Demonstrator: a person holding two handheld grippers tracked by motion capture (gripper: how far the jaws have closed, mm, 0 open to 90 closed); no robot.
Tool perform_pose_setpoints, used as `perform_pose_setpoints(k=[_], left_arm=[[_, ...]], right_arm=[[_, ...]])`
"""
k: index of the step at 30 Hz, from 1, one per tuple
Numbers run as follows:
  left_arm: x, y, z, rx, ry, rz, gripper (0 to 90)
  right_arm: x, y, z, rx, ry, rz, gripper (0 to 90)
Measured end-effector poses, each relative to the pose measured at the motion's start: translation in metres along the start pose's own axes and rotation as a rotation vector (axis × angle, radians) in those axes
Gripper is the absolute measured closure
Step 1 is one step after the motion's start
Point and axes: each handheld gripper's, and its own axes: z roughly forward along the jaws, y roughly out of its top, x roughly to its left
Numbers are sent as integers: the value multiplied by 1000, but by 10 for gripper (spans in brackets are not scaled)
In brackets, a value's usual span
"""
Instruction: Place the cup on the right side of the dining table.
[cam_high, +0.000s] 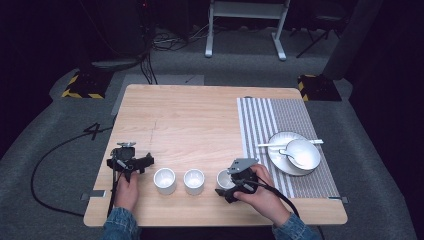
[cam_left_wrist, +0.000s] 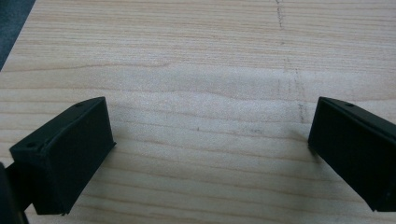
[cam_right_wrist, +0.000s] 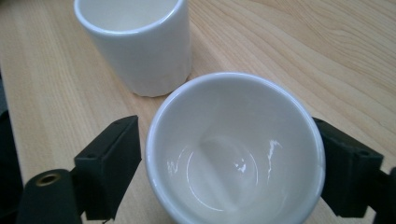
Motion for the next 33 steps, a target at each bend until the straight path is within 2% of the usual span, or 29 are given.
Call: perform_pose_setpoints(k=[2, 8, 12, 17, 21, 23, 26, 31, 33], left_arm=[[0, 0, 0, 0, 0, 0, 2], [0, 0, 0, 0, 0, 0, 1], [0, 0, 0, 0, 0, 0, 1], [0, 0, 0, 0, 0, 0, 1], [0, 0, 0, 0, 0, 0, 1], [0, 0, 0, 0, 1, 0, 1], [0, 0, 0, 0, 0, 0, 2], [0, 0, 0, 0, 0, 0, 1], [0, 0, 0, 0, 0, 0, 1]], right_arm=[[0, 0, 1, 13, -30, -21, 266], [0, 2, 2, 28, -31, -18, 270], [0, 5, 2, 63, -38, -15, 271], [2, 8, 2, 79, -47, -23, 272], [2, 9, 1, 80, -23, -3, 272], [1, 12, -3, 63, -12, 6, 272], [1, 18, -11, 50, -15, 6, 272], [0, 26, -19, 62, -13, -12, 272], [-1, 29, -22, 58, -16, -5, 272]])
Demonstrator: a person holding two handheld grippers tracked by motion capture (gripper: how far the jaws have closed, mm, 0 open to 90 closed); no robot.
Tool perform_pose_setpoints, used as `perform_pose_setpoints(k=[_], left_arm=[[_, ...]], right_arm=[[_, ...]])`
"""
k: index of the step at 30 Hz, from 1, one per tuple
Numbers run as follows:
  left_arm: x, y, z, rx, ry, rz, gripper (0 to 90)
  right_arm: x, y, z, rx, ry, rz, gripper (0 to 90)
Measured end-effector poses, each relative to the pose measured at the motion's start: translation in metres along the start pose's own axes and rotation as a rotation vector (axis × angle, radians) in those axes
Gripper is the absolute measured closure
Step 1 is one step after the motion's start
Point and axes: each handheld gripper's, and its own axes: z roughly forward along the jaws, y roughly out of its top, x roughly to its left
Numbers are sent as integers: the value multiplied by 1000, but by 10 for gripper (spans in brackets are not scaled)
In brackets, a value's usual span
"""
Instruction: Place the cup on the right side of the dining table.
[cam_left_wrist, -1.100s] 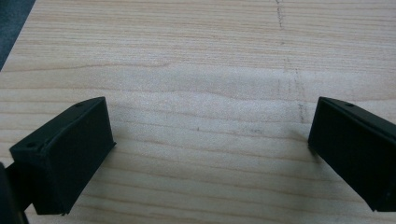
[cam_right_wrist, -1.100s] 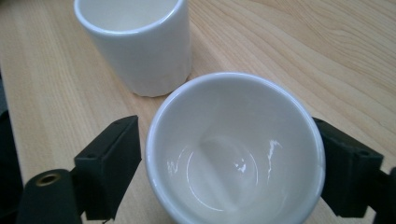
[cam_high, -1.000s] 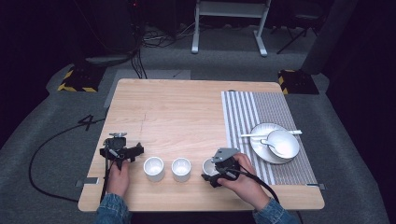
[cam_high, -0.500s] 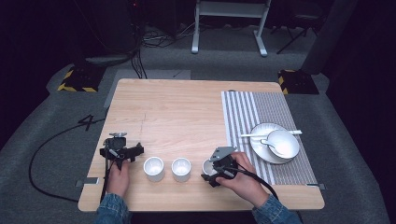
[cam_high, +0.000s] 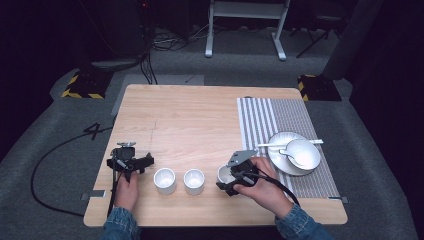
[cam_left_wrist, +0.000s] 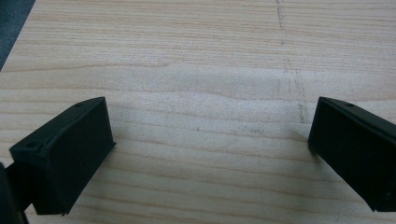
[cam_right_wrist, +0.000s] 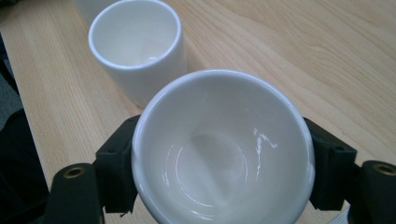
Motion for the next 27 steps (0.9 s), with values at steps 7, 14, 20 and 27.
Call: perform_pose_setpoints(k=[7, 14, 20, 27], left_arm=[[0, 0, 0, 0, 0, 0, 1], [0, 0, 0, 0, 0, 0, 1], [0, 0, 0, 0, 0, 0, 1], [0, 0, 0, 0, 0, 0, 1]], right_arm=[[-6, 11, -12, 4, -17, -3, 272], [-13, 24, -24, 18, -30, -15, 272], [-22, 37, -33, 38, -38, -25, 272], [-31, 49, -39, 38, -40, -23, 272]])
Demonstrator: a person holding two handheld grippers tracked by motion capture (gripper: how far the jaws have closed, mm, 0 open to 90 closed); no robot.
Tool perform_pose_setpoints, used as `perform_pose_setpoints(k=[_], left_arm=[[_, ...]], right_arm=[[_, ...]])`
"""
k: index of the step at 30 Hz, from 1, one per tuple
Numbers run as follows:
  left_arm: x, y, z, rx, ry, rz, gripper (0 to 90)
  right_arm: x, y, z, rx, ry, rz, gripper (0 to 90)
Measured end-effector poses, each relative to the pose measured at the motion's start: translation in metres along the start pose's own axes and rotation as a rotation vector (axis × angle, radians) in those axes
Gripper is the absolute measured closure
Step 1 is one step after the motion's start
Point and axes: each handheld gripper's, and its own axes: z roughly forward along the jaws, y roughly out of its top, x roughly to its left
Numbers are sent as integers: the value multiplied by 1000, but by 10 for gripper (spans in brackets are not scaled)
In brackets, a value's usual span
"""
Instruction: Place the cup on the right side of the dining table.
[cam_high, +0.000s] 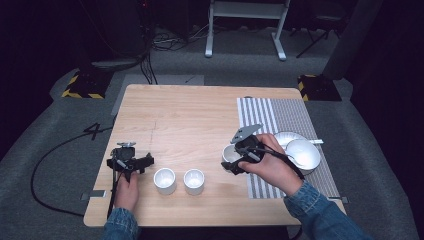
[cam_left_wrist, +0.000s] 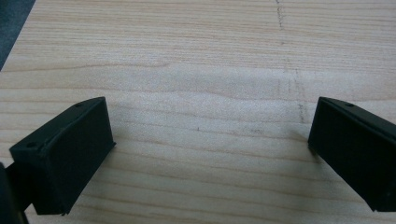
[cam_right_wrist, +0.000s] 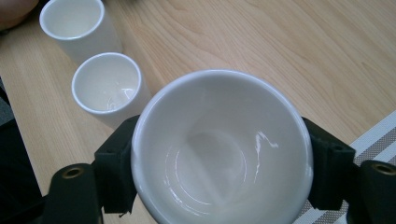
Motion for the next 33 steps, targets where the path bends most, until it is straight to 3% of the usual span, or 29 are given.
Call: perform_pose_setpoints(k=[13, 33], left_arm=[[0, 0, 0, 0, 3, -4, 1], [0, 0, 0, -1, 7, -8, 1]], right_arm=[[-33, 23, -20, -5, -18, 7, 272], [-103, 36, -24, 3, -133, 145, 272]])
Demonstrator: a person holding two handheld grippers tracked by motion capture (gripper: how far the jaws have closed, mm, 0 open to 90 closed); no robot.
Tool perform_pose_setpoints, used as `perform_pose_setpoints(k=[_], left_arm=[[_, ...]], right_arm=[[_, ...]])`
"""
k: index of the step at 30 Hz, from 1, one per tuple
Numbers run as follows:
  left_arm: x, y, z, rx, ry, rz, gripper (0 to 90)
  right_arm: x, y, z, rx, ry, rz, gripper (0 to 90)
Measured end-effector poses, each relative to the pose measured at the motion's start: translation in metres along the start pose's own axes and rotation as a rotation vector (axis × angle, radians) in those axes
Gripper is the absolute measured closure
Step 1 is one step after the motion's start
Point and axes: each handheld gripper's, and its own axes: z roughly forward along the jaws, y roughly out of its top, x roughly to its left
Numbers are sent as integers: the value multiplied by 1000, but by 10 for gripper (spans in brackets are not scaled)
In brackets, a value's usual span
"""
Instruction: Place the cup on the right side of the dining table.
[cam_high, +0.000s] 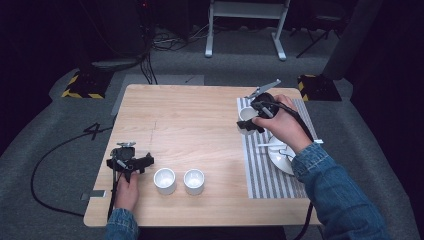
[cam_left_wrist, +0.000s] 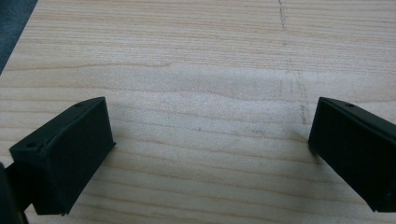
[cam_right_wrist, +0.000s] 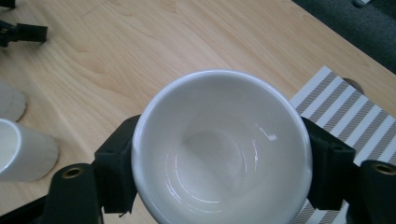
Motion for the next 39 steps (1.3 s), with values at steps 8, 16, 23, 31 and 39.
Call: perform_pose_setpoints(k=[8, 16, 23, 31, 39], left_arm=[[0, 0, 0, 0, 1, -3, 1], [0, 0, 0, 1, 1, -4, 1], [0, 0, 0, 0, 3, -5, 1], [0, 0, 0, 1, 3, -6, 1], [0, 0, 0, 1, 5, -7, 1]], right_arm=[[-23, 3, 7, -3, -41, 35, 272], [-51, 4, 17, 27, -86, 85, 272], [-81, -1, 30, 58, -130, 157, 272], [-111, -10, 51, 103, -170, 221, 272], [-131, -22, 71, 171, -206, 288, 272]])
